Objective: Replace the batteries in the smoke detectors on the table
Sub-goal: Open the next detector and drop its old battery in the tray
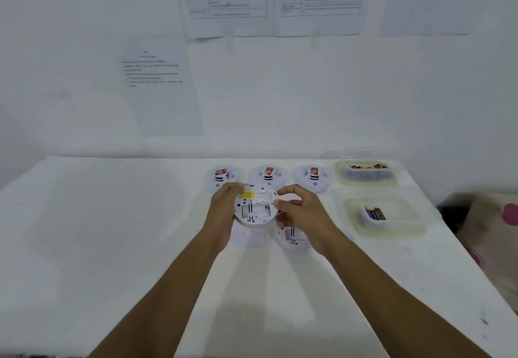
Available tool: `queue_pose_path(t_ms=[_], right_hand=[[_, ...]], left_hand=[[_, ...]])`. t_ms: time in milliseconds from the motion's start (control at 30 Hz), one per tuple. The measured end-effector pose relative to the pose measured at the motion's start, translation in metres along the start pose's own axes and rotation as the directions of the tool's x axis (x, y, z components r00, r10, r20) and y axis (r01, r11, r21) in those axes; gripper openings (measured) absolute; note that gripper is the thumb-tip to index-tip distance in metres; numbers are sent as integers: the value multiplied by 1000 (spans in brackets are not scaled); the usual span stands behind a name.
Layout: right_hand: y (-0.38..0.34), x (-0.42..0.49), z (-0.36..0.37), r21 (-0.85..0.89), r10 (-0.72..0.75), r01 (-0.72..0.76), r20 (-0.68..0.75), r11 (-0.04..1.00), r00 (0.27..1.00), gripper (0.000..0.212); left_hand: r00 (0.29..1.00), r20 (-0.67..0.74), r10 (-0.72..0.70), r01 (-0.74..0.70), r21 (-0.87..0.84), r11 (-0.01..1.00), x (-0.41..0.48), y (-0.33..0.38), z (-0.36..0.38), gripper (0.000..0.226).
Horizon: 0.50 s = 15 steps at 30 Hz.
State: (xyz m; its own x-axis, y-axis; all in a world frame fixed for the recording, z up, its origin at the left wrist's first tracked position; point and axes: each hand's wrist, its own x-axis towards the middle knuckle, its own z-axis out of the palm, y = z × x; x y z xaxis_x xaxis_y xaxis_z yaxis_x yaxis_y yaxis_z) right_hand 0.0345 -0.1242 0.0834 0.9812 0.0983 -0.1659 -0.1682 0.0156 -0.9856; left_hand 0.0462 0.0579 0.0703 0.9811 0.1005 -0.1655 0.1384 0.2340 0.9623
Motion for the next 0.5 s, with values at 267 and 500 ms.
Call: queue_pose_path(t_ms=[267, 500], right_hand=[[32, 3, 85, -114, -10, -1, -91, 993, 996, 13], [58, 1, 117, -194, 20, -53, -170, 980, 985, 8]], left_hand=[[987, -41, 155, -127, 387, 913, 8, -16, -104, 6], [949, 52, 311, -268, 653, 709, 8, -31, -134, 10]])
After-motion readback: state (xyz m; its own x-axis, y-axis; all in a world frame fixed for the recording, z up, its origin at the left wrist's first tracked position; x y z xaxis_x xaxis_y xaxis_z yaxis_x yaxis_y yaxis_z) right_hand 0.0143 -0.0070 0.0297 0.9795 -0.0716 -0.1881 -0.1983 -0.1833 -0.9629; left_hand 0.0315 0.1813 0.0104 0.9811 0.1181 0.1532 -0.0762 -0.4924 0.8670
